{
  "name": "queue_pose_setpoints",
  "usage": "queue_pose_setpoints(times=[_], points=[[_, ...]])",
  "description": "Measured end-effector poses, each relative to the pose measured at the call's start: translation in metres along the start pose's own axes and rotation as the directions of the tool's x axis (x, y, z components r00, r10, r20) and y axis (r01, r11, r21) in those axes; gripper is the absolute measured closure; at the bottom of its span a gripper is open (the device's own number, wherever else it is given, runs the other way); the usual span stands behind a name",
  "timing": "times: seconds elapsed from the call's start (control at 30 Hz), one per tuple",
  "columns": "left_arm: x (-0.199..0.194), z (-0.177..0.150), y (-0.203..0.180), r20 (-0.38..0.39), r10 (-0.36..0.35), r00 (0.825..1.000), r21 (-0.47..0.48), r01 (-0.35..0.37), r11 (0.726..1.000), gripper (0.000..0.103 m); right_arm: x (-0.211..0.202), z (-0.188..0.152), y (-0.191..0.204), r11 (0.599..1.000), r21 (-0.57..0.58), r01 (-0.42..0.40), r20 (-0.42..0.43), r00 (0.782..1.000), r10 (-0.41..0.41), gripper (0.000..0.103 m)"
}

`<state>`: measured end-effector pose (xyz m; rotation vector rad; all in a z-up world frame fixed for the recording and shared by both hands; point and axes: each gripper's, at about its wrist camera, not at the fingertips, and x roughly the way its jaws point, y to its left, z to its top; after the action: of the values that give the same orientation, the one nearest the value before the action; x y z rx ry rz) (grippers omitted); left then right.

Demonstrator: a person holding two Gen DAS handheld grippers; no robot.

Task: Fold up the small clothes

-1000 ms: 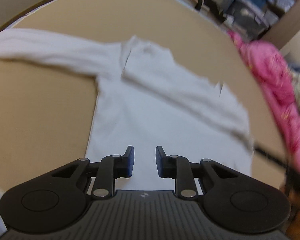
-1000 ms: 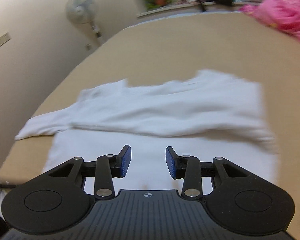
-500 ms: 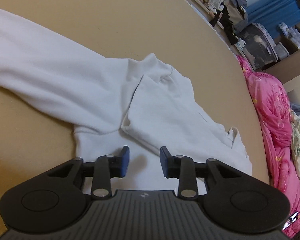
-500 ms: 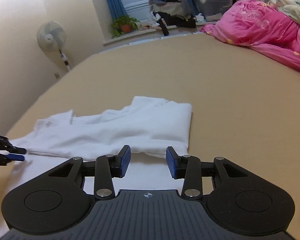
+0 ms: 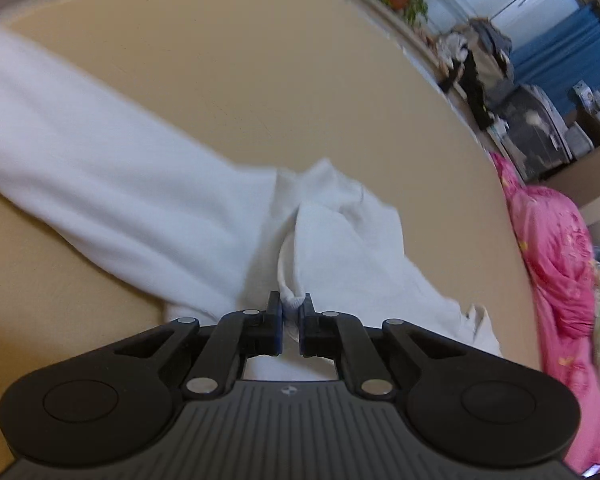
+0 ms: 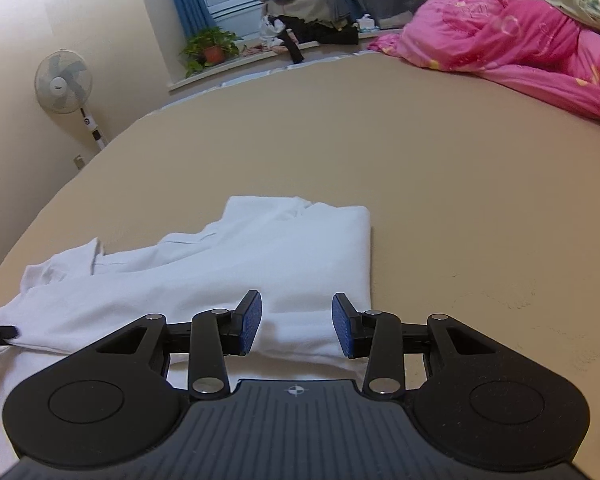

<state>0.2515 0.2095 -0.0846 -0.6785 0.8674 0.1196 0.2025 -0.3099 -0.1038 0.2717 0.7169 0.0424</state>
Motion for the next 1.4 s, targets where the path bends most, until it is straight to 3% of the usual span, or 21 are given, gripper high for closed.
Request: queue_pose_setpoints(times=[0.07,0.13,0.23,0.3,0.4,0.47,0.5,0.53,0.63,0.77,1.03,1.2,1.33,1.4], points=[[-0.011,0.000,-0.001,0.003,0.046,0.999,0.027,-0.046,0.999,0.092,0.013,-0.003,-0.001,0.997,-0.029,0.071,-0.075,0.995,-0.073,0.062],[-0.014,-0.003,-0.002,0.001,0.129,0.992,0.061,-0.129,0.990,0.091,0.024,-0.008,-0.009,0.989,-0.034,0.142,-0.164,0.976,-0.146,0.062],[-0.028,-0.007,-0.015,0.092,0.179,0.980,0.143,-0.191,0.971,0.091,0.016,-0.003,-0.010,0.986,-0.001,0.165,-0.139,0.977,-0.164,0.063],[-0.037,-0.011,-0.027,0.146,0.148,0.978,0.193,-0.175,0.966,0.091,0.006,0.000,-0.004,0.984,-0.017,0.178,-0.073,0.981,-0.179,0.063],[-0.025,-0.016,-0.031,0.087,0.106,0.991,0.217,-0.123,0.968,0.091,0.000,0.004,0.003,0.995,-0.016,0.097,-0.002,0.995,-0.097,0.063],[0.007,-0.018,-0.027,-0.029,0.180,0.983,0.219,-0.170,0.961,0.093,0.014,0.000,0.004,0.994,-0.040,0.102,-0.079,0.991,-0.105,0.063],[0.014,-0.020,-0.022,-0.048,0.202,0.978,0.211,-0.188,0.959,0.095,0.024,-0.005,0.003,0.990,-0.052,0.134,-0.144,0.980,-0.140,0.063],[0.013,-0.019,-0.022,-0.037,0.196,0.980,0.207,-0.184,0.961,0.095,0.030,-0.010,0.000,0.985,-0.054,0.165,-0.174,0.970,-0.172,0.062],[-0.001,-0.012,-0.026,-0.013,0.161,0.987,0.216,-0.154,0.964,0.086,0.019,-0.001,0.003,0.988,-0.023,0.154,-0.104,0.982,-0.155,0.062],[-0.014,0.008,-0.004,0.025,0.189,0.982,0.164,-0.191,0.968,0.081,0.010,0.006,0.019,0.991,-0.083,0.107,-0.019,0.994,-0.109,0.061],[-0.033,0.046,0.056,0.076,0.356,0.932,0.051,-0.360,0.932,0.081,0.022,0.001,0.041,0.988,-0.151,0.033,-0.049,0.998,-0.041,0.061],[-0.045,0.055,0.074,0.071,0.371,0.926,0.001,-0.372,0.928,0.080,0.034,-0.010,0.036,0.986,-0.148,0.072,-0.149,0.984,-0.095,0.061],[-0.053,0.073,0.098,0.088,0.394,0.915,-0.074,-0.389,0.918,0.062,0.036,-0.010,0.039,0.980,-0.184,0.070,-0.158,0.982,-0.100,0.061],[-0.062,0.081,0.119,0.081,0.408,0.909,-0.145,-0.394,0.907,0.060,0.036,-0.010,0.039,0.981,-0.183,0.070,-0.161,0.982,-0.101,0.061]])
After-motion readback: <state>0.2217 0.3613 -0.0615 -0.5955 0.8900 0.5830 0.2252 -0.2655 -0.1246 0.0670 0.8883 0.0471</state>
